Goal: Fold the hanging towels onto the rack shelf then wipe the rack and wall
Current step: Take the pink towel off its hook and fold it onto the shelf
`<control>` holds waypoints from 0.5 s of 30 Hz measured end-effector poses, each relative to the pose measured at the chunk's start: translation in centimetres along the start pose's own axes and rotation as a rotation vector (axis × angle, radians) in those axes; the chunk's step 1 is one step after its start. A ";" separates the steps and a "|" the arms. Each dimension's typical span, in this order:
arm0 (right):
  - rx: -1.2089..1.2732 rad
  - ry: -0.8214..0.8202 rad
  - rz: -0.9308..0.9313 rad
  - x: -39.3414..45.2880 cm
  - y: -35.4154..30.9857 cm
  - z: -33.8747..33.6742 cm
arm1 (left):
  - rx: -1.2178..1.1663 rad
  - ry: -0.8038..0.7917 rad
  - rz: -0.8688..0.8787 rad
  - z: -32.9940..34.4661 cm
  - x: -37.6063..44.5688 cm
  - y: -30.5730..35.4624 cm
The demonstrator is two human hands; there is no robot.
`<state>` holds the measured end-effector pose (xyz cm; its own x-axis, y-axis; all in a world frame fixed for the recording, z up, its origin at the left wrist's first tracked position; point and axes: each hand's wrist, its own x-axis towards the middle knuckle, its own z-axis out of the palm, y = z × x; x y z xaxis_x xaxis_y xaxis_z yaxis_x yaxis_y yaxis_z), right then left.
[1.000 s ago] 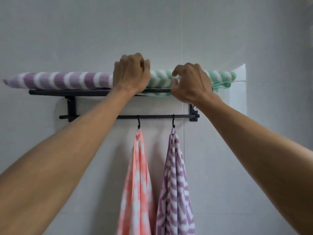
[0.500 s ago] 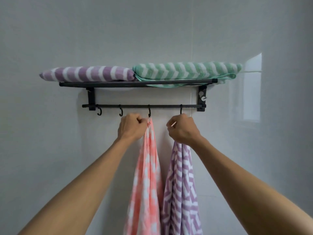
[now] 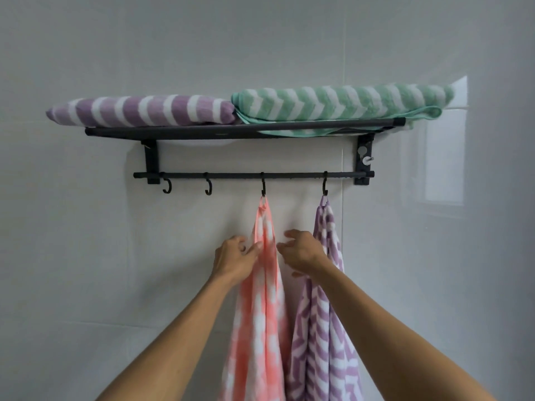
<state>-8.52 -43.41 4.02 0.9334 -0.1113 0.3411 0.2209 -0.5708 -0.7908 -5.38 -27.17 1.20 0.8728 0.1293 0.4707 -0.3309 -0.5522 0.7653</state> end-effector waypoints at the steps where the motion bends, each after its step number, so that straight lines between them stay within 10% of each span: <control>1: 0.015 0.005 -0.007 1.0 -0.3 0.4 | -0.047 -0.020 0.010 0.1 0.9 -0.1; 15: 0.228 0.262 -0.258 5.9 -2.4 1.7 | -0.357 0.172 0.248 1.0 5.9 0.1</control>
<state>-3.09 -41.28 7.05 0.7426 -0.2076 0.6367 0.5222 -0.4158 -0.7446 0.06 -27.31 3.64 0.6896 0.1800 0.7015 -0.6511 -0.2699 0.7094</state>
